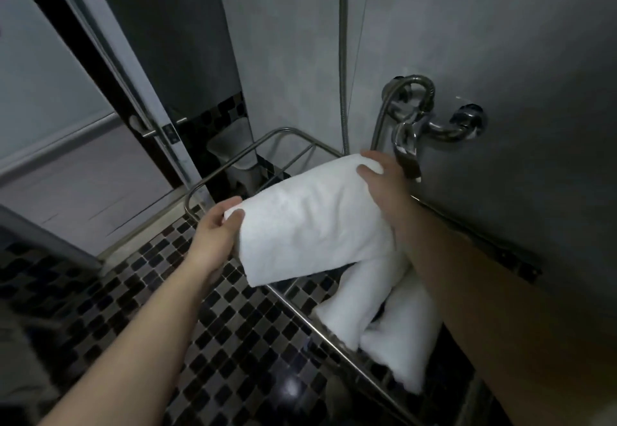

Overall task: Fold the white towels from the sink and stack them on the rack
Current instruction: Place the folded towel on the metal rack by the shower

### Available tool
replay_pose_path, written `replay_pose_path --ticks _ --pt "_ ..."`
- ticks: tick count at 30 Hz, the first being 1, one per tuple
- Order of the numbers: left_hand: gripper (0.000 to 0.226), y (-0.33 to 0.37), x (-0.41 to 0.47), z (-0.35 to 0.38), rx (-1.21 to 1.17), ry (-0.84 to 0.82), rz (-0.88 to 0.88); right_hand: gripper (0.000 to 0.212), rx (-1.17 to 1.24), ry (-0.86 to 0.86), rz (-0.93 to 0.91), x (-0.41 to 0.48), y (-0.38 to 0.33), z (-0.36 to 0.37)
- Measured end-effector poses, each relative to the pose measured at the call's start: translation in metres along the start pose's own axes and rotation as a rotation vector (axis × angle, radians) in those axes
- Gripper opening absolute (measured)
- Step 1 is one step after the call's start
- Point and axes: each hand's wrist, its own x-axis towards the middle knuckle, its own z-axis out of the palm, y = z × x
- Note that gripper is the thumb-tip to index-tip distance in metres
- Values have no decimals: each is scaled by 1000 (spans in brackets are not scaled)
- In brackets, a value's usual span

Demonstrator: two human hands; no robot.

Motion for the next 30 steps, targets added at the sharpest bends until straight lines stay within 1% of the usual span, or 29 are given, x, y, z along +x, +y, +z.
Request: replay_pose_path --ticks 4,8,11,13,15,18,21,23,26,28,30 --pt "18 7 5 13 -73 113 -11 31 1 -71 -62 24 -11 4" --pt "21 12 2 27 -192 203 -38 30 -85 -128 -170 39 -19 10" --pt "20 4 -6 42 -221 254 -40 31 -139 -128 -157 42 -11 11" --pt "21 -7 -11 52 -230 232 -73 32 -182 -105 -134 42 5 9" --pt "22 -21 -18 62 -265 195 -156 32 -225 -94 -119 42 24 5" --pt "25 -41 -31 78 -329 134 -260 31 -279 -121 -101 39 47 -1" --pt "26 -51 -38 90 -377 126 -307 31 -272 -124 -116 39 57 -5" --pt "26 -47 -37 94 -398 124 -278 32 -205 -123 -134 43 56 -6" --pt "33 -34 -30 95 -418 135 -155 33 -132 -115 -186 49 45 -3" --pt "36 -26 -25 96 -462 137 -102 35 -96 -79 -211 52 37 0" --pt "35 -27 -22 99 -512 134 -136 39 -46 -73 -213 54 34 5"
